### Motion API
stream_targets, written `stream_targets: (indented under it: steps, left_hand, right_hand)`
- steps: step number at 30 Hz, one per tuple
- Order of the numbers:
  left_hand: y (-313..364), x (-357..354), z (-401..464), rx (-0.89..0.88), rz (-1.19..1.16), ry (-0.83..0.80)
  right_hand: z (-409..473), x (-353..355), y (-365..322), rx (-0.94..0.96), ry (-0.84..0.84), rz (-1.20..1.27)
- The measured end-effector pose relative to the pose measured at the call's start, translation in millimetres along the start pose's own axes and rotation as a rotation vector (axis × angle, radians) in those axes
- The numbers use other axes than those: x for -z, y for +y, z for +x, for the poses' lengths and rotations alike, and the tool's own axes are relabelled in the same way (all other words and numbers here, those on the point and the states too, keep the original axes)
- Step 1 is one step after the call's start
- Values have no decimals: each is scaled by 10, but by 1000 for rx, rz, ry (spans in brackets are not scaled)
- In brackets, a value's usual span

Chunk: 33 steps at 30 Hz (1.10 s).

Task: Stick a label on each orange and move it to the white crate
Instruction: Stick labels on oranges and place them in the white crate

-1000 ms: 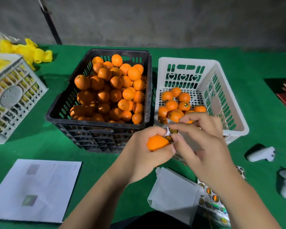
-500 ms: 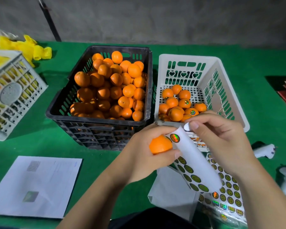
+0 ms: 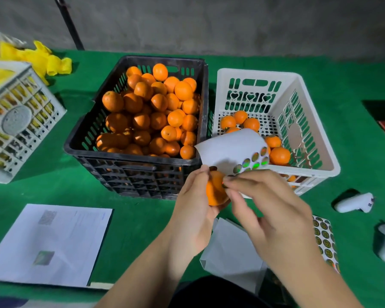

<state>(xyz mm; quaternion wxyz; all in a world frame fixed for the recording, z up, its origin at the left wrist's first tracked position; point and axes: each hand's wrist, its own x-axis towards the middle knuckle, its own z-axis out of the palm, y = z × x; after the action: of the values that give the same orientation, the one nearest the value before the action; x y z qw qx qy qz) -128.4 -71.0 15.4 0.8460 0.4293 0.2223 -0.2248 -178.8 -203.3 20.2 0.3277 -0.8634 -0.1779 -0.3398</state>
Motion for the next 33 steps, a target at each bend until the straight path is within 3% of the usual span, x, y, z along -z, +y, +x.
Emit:
stream_targets:
  steps: [6,13,24,28,31,33]
  left_hand:
    - [21,-43,-65,93,-172,4]
    - [15,-25,-57,103,-173,-86]
    - [5,37,-23,122,-86,-215]
    - [-3,202,205,18,154,-16]
    - [11,324,293,-128,262,103]
    - [32,416,312,-243,275,98]
  right_hand:
    - [-223,-297,199,-116,-46,-45]
    - [-271,-316,236,-147,-238,-69]
    - [-68,-169,394,-195,-376,-32]
    - [-82,-112,461,-79,-387,10]
    - [-14,-67,622,-88,-261,95]
    - [98,-24,830,-150,-147,14]
